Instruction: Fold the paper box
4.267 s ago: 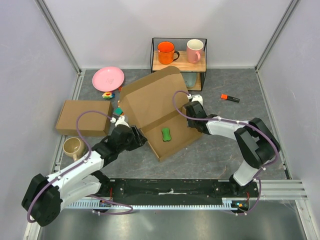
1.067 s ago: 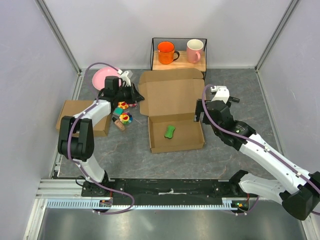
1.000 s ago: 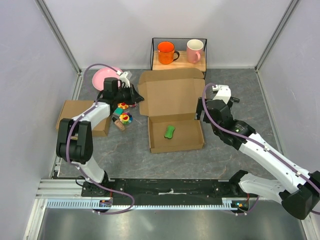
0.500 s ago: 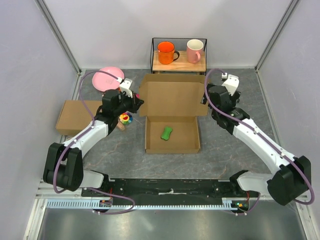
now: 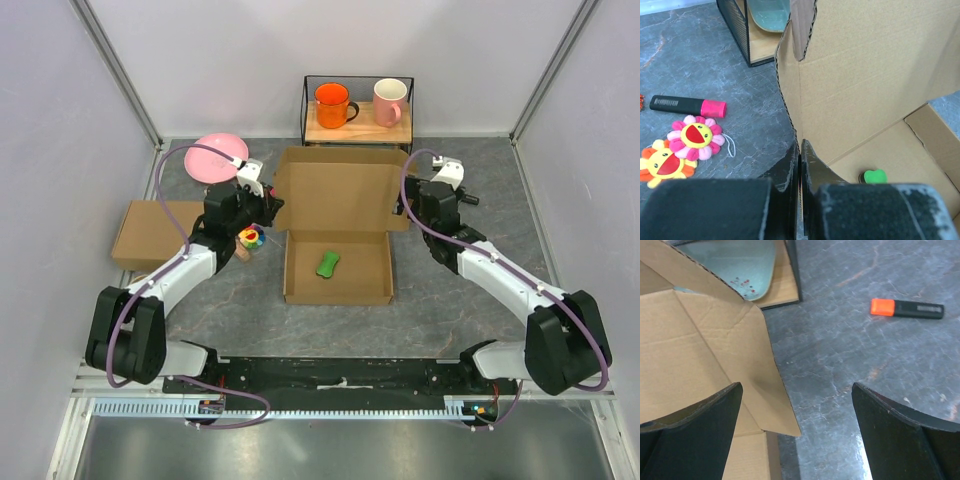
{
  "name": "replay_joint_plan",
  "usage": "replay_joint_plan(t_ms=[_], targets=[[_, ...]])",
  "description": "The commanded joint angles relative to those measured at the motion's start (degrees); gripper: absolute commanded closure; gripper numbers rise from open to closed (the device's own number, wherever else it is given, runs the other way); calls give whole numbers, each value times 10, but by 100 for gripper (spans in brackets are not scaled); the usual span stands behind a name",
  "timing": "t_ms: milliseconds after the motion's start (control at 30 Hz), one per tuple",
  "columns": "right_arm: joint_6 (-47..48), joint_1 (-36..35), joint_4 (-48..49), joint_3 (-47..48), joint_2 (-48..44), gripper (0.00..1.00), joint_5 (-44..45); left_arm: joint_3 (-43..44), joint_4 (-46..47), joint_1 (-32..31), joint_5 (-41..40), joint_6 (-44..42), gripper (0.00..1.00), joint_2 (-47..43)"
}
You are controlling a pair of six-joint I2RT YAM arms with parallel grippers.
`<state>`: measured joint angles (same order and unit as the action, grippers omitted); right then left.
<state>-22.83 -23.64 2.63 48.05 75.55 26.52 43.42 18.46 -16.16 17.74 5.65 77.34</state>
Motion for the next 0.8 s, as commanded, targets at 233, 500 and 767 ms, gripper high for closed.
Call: replay_joint_plan(t_ms=[233,500,767], targets=[[9,44,155,-6,46,2,-168,13,30,-2,-9,-38,97,18],[-5,44,150,-4,65,12,-221,15,31,-3,-14,-34,98,13],[4,8,118,-21,21,39,-163,3,40,-28,-52,-15,98,-16]])
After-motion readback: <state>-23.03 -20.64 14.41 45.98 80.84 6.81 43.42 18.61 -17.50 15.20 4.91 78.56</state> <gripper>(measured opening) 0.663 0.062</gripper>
